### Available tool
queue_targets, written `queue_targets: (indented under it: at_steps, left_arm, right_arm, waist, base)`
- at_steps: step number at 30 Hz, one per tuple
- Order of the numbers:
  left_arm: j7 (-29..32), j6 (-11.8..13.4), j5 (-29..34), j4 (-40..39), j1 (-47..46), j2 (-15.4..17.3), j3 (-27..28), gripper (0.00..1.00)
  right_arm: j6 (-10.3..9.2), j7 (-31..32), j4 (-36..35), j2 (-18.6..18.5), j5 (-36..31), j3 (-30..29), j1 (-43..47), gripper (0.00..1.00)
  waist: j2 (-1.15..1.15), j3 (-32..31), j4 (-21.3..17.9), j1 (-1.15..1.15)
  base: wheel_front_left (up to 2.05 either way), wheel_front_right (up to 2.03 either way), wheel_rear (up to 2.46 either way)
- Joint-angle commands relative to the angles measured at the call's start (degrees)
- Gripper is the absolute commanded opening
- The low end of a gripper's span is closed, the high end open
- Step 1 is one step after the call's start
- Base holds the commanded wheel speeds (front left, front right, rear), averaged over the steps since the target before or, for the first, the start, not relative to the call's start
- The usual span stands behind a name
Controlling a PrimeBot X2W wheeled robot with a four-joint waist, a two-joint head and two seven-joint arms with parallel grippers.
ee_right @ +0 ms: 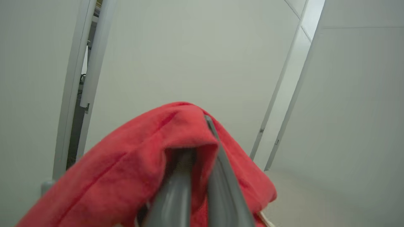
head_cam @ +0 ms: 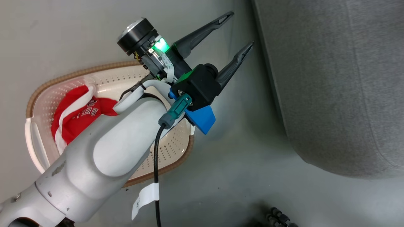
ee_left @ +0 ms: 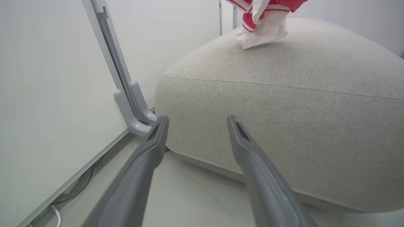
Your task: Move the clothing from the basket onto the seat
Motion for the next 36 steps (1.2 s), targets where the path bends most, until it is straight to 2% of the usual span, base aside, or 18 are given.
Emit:
queue_targets:
  at_steps: [1, 4, 12, 17, 18, 19, 31, 36]
  left_arm:
    - [0.02, 0.17, 0.27, -0.38, -0.74, 0.43, -0.12, 1.00]
    - [0.16, 0.22, 0.37, -1.08, -0.62, 1.10, -0.28, 1.00]
    - [0.68, 0.72, -0.06, -1.98, -0.56, 1.61, -0.62, 1.00]
    - [0.56, 0.86, -0.44, -2.01, -0.81, 1.76, -0.71, 1.00]
    - [0.40, 0.96, -0.48, -1.88, -0.68, 1.80, -0.70, 1.00]
    - [0.19, 1.07, -0.48, -1.75, -0.49, 1.79, -0.70, 1.00]
    - [-3.20, 2.42, -2.72, 1.28, 2.63, -0.03, -0.47, 1.00]
    - [-4.77, 3.92, -4.77, 3.12, 5.72, 0.26, 1.61, 1.00]
  right_arm:
    - [0.01, -0.22, 1.03, -0.34, -0.23, -0.17, 0.65, 0.00]
    - [0.01, -0.21, 4.94, 0.25, -0.66, -1.33, 2.72, 0.00]
    - [0.01, -0.19, 17.89, 3.68, -2.18, 1.23, 6.09, 0.00]
    - [0.01, -0.20, 21.62, 4.29, -1.93, 1.59, 6.57, 0.00]
    - [0.01, -0.20, 21.38, 4.35, -1.99, 1.41, 6.86, 0.96]
    - [0.01, -0.20, 21.13, 4.55, -1.80, 1.53, 7.43, 1.00]
    - [0.01, -0.21, 8.33, 6.24, -2.05, 6.04, 21.42, 1.00]
    - [0.01, -0.20, 1.80, 8.20, -2.13, 9.15, 26.97, 1.00]
  waist:
    - [0.00, 1.14, 0.66, -0.01]
    - [0.00, 1.76, 0.73, -0.01]
    - [0.00, 2.42, 0.86, -0.01]
    - [0.00, 2.30, 1.19, -0.01]
    - [0.00, 2.08, 1.19, -0.01]
    - [0.00, 1.79, 1.19, -0.01]
    - [0.00, -5.62, 1.57, -0.01]
    - [0.00, -10.75, 1.65, -0.01]
  base:
    - [0.00, 0.00, 0.00]
    - [0.00, 0.00, 0.00]
    - [0.00, 0.00, 0.00]
    - [0.00, 0.00, 0.00]
    - [0.00, 0.00, 0.00]
    - [0.00, 0.00, 0.00]
    - [0.00, 0.00, 0.00]
    - [0.00, 0.00, 0.00]
